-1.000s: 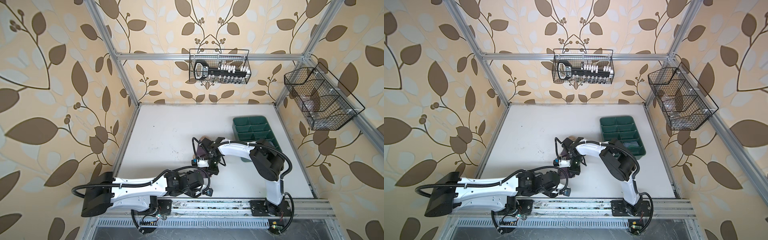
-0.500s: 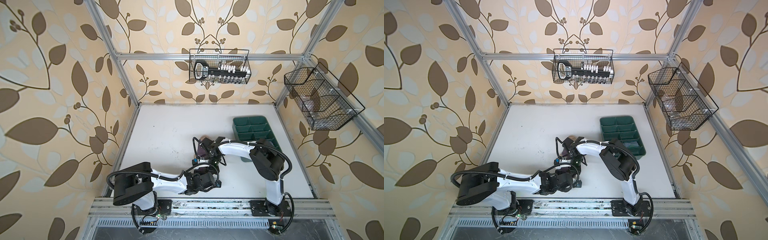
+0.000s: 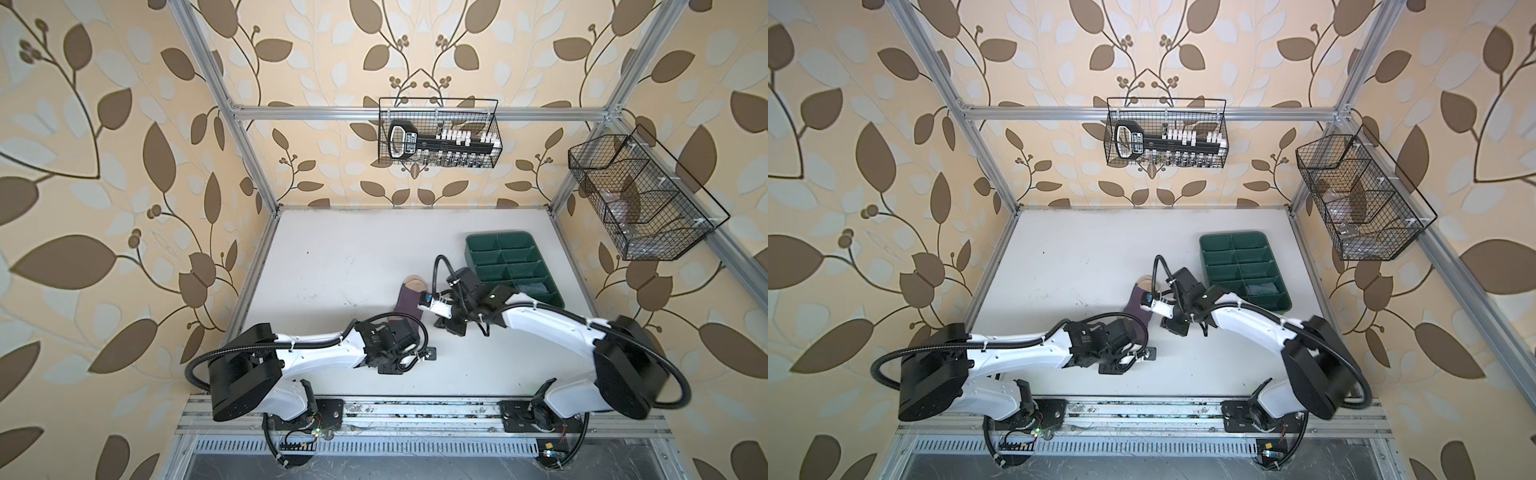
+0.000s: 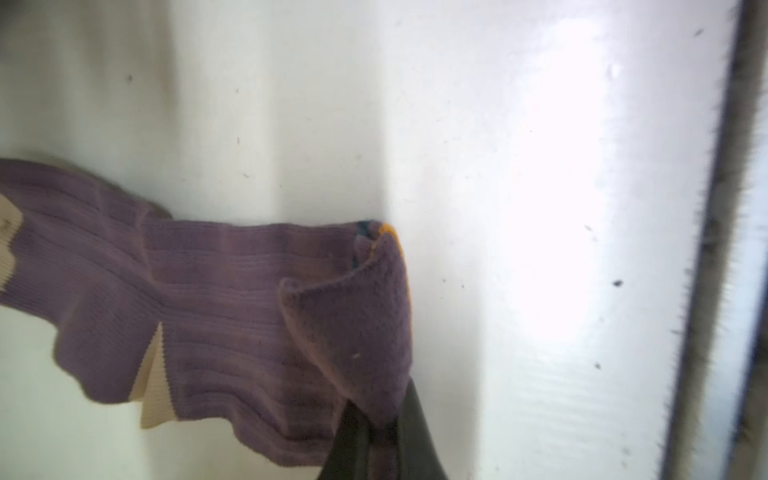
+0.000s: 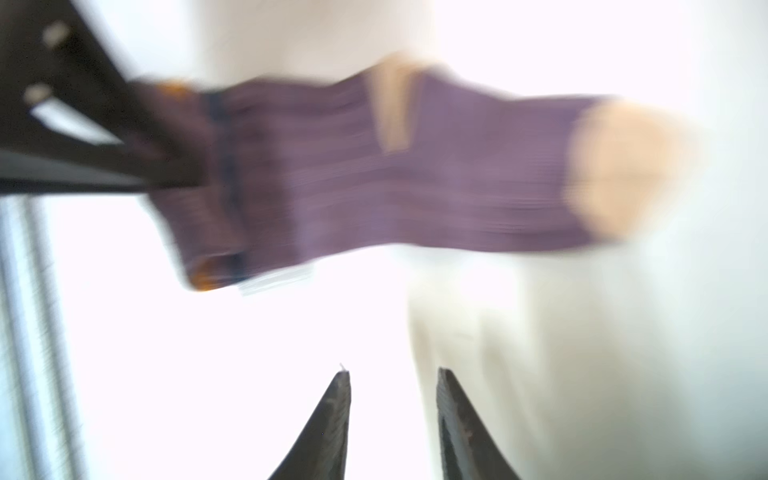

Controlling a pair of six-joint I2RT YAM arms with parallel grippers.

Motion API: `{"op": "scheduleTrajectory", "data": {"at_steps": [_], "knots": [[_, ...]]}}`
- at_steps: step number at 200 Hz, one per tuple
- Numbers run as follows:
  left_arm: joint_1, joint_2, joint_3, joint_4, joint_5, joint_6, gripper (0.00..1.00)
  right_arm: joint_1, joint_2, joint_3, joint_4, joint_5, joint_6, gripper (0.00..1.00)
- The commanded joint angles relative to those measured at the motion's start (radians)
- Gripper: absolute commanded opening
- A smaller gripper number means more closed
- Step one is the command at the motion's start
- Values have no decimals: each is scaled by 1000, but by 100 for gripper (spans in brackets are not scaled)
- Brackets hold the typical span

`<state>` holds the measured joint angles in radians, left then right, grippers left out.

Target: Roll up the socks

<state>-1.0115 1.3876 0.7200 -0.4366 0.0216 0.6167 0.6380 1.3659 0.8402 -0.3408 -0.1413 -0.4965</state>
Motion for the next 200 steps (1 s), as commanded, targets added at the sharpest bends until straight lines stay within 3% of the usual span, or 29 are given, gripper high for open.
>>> {"op": "scheduleTrajectory", "data": {"at_steps": [1,26,42,80,98,113,147,200], "knots": [[89,39,94,-159,311,0,5,-39,-158,-57,272,208,125,36],[145,195,221,-269,417,9,3,-29,-364,-141,355,223,77,35],[160,294,302,-335,461,12,2,50,-462,-196,363,270,-7,33],[194,440,419,-439,515,16,3,492,-582,-333,309,652,-311,36],[217,470,447,-466,548,21,3,664,-582,-403,350,747,-383,41],[228,485,459,-480,563,26,4,748,-522,-444,408,782,-397,46],[244,499,474,-493,578,26,5,752,-251,-467,573,730,-350,47],[255,496,472,-487,582,18,5,606,79,-442,777,560,-304,47]]}}
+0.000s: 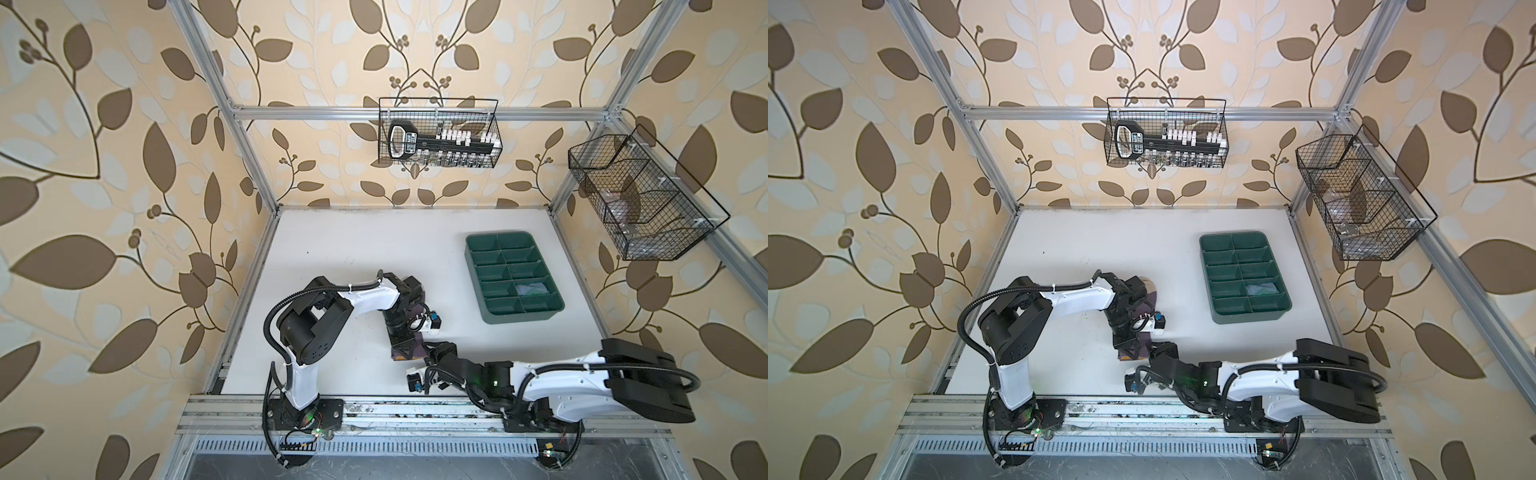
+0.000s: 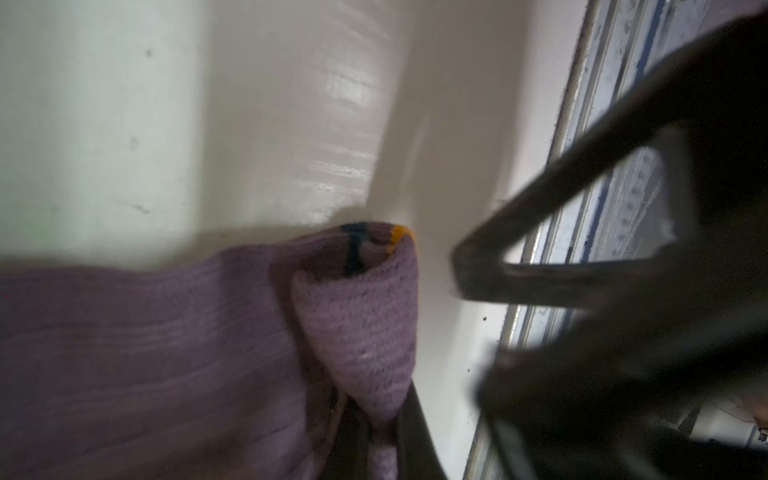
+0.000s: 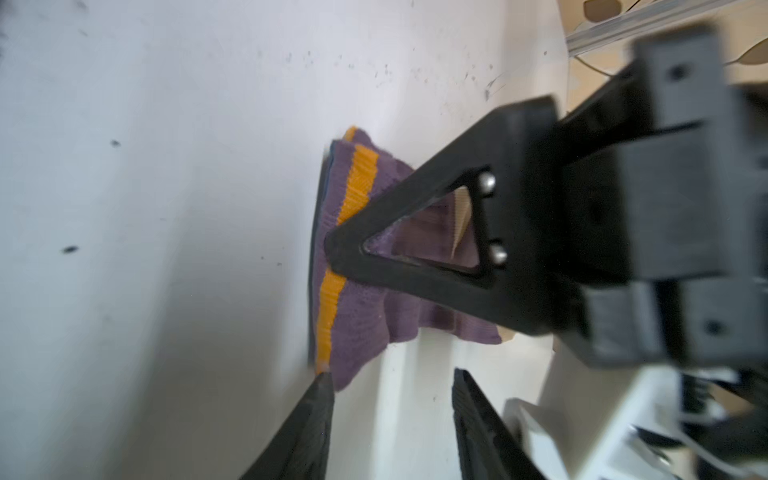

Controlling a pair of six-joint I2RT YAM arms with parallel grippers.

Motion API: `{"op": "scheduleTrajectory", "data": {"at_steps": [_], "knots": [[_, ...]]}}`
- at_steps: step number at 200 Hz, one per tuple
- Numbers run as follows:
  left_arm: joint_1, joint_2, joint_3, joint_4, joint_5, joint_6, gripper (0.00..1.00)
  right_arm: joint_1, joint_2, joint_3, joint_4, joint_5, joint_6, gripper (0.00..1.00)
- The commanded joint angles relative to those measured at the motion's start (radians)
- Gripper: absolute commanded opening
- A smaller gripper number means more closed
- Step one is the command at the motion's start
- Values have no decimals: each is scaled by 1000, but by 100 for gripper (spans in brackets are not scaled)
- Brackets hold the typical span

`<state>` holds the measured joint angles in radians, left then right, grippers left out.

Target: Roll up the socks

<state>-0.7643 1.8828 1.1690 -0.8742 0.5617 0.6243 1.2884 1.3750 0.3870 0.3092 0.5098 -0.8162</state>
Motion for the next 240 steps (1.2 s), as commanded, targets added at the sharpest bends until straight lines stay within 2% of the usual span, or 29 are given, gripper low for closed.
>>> {"op": "scheduleTrajectory", "data": {"at_steps": [1,30,67,77,98,119,139,154,213,240], "knots": [[8,1,23,-49,42,11,5,-46,75,13,127,-94,16,48],[10,7,27,-49,42,10,6,-67,182,54,132,-148,17,46],[11,-5,22,-38,36,0,8,-55,252,106,67,-170,26,29],[13,-12,17,-33,35,3,8,-46,249,110,42,-170,23,28],[16,-31,4,-11,16,-9,7,-27,210,103,-21,-122,27,31],[19,-76,-37,55,-73,-41,3,-29,88,65,-118,-109,43,37],[25,-113,-64,83,-84,-39,3,-24,-43,43,-176,-151,60,45],[28,-112,-59,79,-78,-31,3,-23,-78,51,-178,-205,65,47],[30,-85,-35,49,-51,-20,3,-70,105,90,-5,-224,28,50],[30,-90,-38,50,-45,-18,4,-93,184,126,36,-235,28,45]]}}
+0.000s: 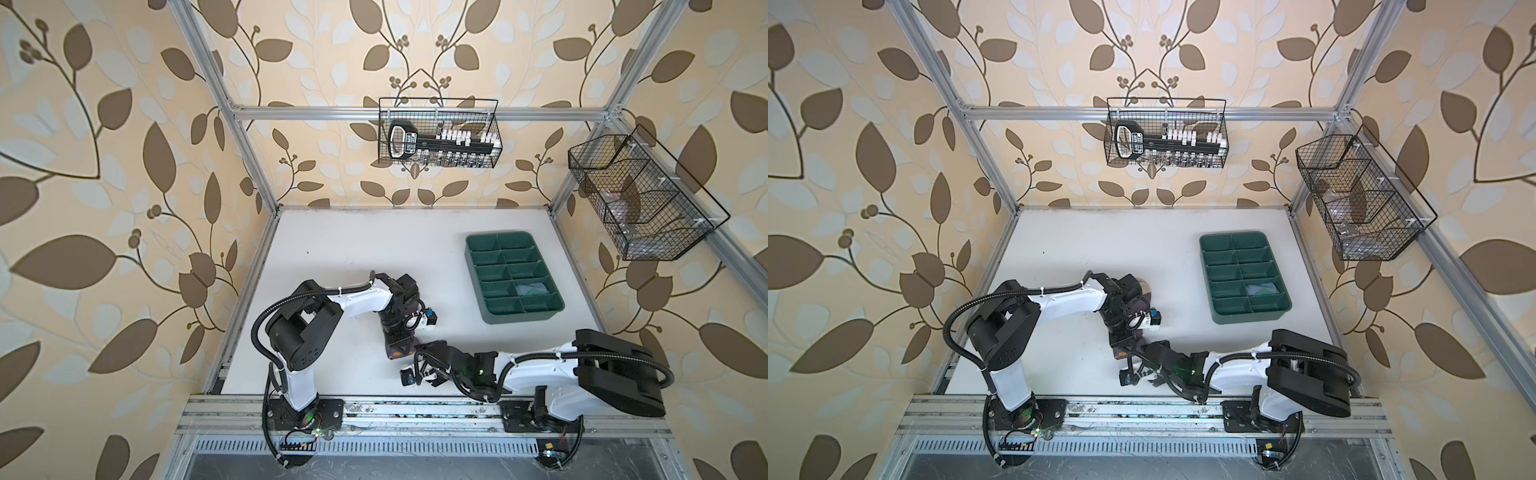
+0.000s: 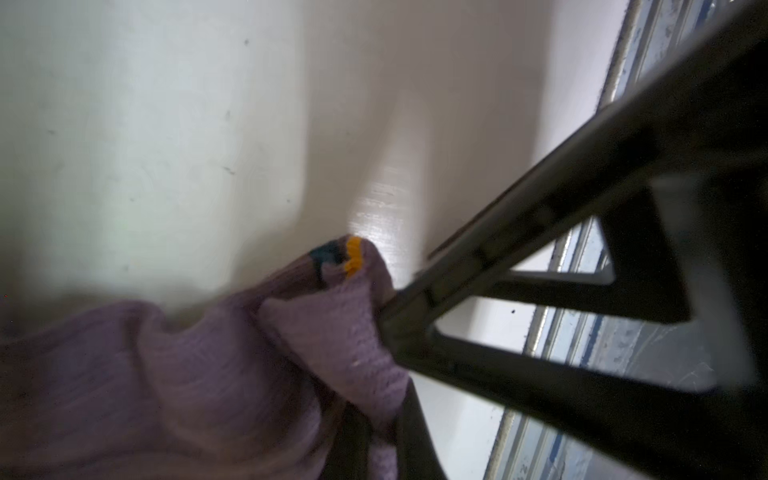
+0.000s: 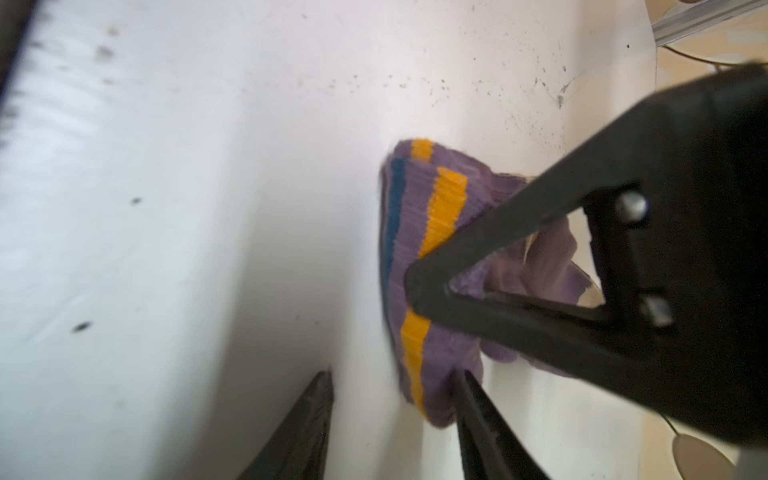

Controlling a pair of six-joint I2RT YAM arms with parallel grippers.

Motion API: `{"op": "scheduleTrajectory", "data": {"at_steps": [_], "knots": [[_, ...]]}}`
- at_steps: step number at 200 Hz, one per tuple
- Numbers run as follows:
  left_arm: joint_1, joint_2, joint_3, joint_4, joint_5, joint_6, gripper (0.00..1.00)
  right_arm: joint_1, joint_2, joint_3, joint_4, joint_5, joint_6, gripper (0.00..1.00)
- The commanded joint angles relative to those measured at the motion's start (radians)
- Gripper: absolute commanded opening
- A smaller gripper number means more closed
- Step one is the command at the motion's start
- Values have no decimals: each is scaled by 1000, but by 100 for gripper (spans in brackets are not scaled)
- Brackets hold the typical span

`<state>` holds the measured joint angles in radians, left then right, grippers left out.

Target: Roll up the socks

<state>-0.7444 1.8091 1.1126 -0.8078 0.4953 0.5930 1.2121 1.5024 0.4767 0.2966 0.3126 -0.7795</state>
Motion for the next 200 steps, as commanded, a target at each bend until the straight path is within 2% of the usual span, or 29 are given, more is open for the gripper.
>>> {"op": "scheduleTrajectory", "data": {"at_steps": [1,16,33,51,65,101,112,126,143,160,169,187,200], "knots": [[10,-16,19,-16,22,14,4,-17,60,37,49,-38,-8,45],[10,-17,20,-16,24,16,4,-19,87,51,38,-51,-13,39],[10,-17,20,-15,23,15,4,-19,98,55,11,-68,-12,25],[11,-28,18,-5,14,9,5,-16,90,57,-48,-78,-12,0],[11,-53,14,20,-14,-9,10,-1,72,61,-113,-78,-19,0],[25,-218,-24,91,-109,-69,45,-16,48,159,-406,-150,52,0],[32,-299,-55,127,-162,-96,51,-26,50,186,-478,-184,67,0],[42,-440,-114,191,-289,-139,53,-42,53,222,-549,-245,82,0],[46,-633,-195,272,-550,-182,54,-60,66,275,-624,-314,96,0],[49,-859,-270,323,-779,-171,55,-82,95,338,-706,-391,105,0],[50,-981,-289,326,-855,-146,57,-94,118,380,-754,-436,110,0],[50,-1178,-278,294,-882,-71,65,-127,185,481,-870,-531,112,0],[50,-1267,-217,186,-748,-4,68,-151,250,562,-965,-587,114,0]]}}
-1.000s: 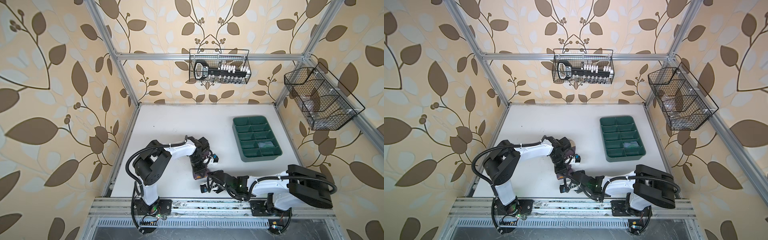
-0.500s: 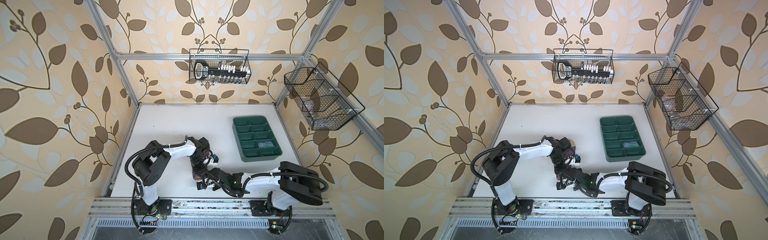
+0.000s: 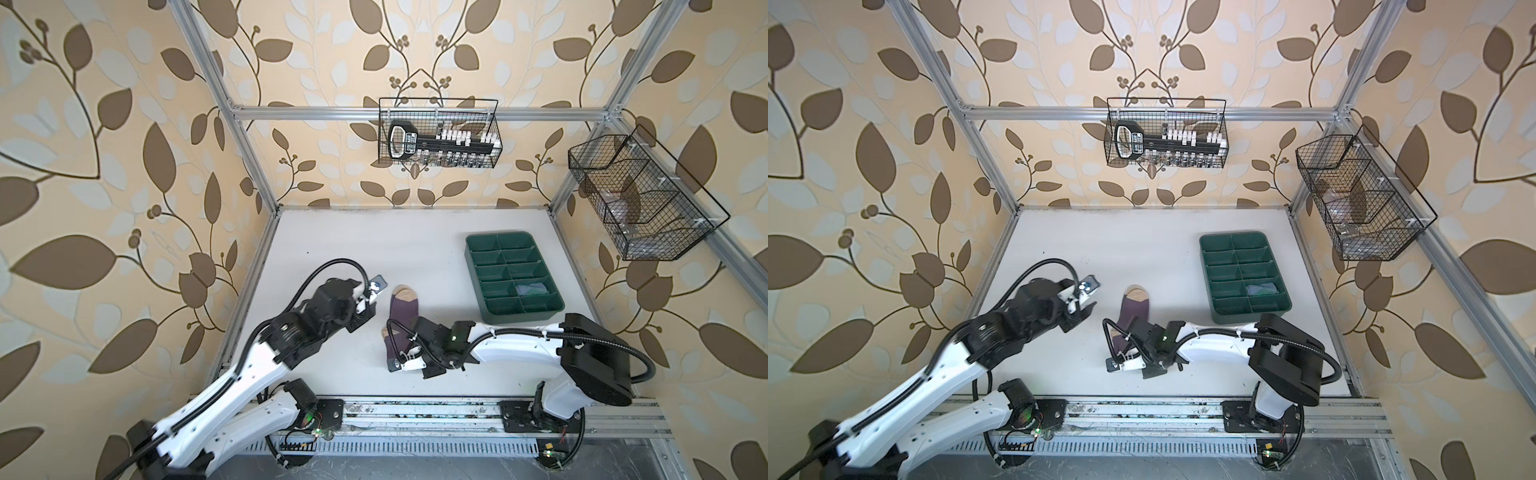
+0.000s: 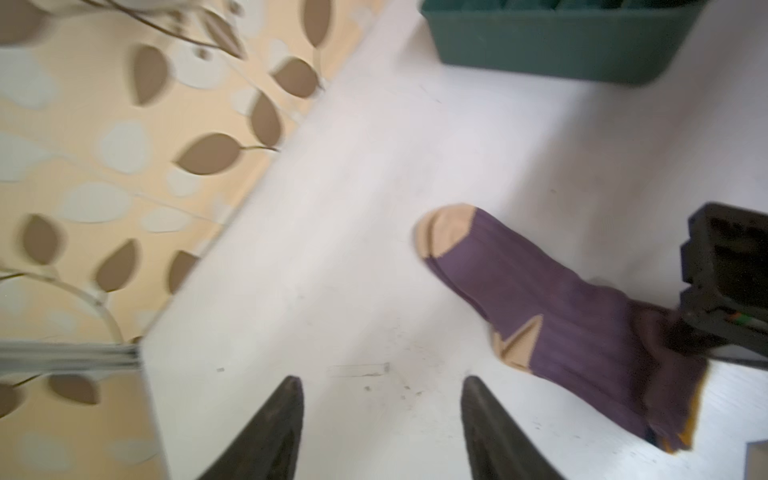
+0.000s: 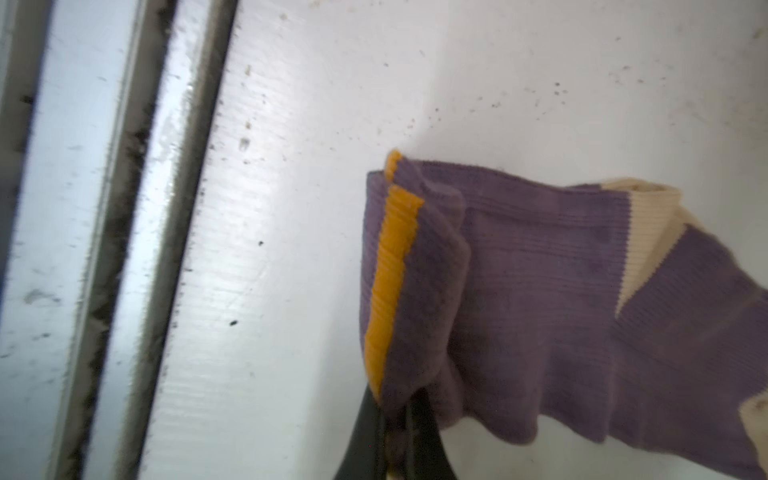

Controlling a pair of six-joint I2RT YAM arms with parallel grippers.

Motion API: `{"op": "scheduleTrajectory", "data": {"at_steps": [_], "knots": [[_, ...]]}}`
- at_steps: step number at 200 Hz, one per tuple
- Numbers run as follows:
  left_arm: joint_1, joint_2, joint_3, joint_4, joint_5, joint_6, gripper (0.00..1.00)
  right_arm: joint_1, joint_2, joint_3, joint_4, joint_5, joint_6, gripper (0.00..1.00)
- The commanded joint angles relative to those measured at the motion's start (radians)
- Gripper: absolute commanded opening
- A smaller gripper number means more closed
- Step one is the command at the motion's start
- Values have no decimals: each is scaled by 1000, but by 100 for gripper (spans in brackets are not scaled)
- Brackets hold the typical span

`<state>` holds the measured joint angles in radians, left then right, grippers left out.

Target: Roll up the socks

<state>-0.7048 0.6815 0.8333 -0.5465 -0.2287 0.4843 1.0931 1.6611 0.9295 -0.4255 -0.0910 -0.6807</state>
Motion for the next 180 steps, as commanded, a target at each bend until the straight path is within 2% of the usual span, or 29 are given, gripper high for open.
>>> {"op": "scheduleTrajectory", "data": {"at_steps": [1,20,37,48,62,86,98,112,135,154,180], "knots": [[10,-143,68,-89,-9,110,68,-34,97,113,-246,-186,16,0],[10,-124,208,-337,248,211,65,-64,200,229,-342,-216,22,0],[8,-3,291,-514,334,242,60,-84,273,306,-401,-221,19,0],[-9,64,279,-554,347,262,58,-101,310,349,-406,-223,17,0],[-118,91,197,-497,285,266,59,-124,341,385,-403,-228,7,0],[-407,146,13,-325,51,237,69,-163,378,435,-388,-246,-3,0],[-489,210,-47,-250,-8,215,70,-179,392,456,-379,-253,-4,3],[-515,283,-105,-144,-28,189,67,-195,404,466,-370,-253,-14,6],[-515,370,-227,64,-70,199,68,-209,413,473,-366,-261,-30,8],[-512,430,-251,169,-84,181,68,-216,417,471,-364,-269,-40,8],[-463,536,-269,277,-107,192,61,-221,410,459,-363,-294,-55,8]]}}
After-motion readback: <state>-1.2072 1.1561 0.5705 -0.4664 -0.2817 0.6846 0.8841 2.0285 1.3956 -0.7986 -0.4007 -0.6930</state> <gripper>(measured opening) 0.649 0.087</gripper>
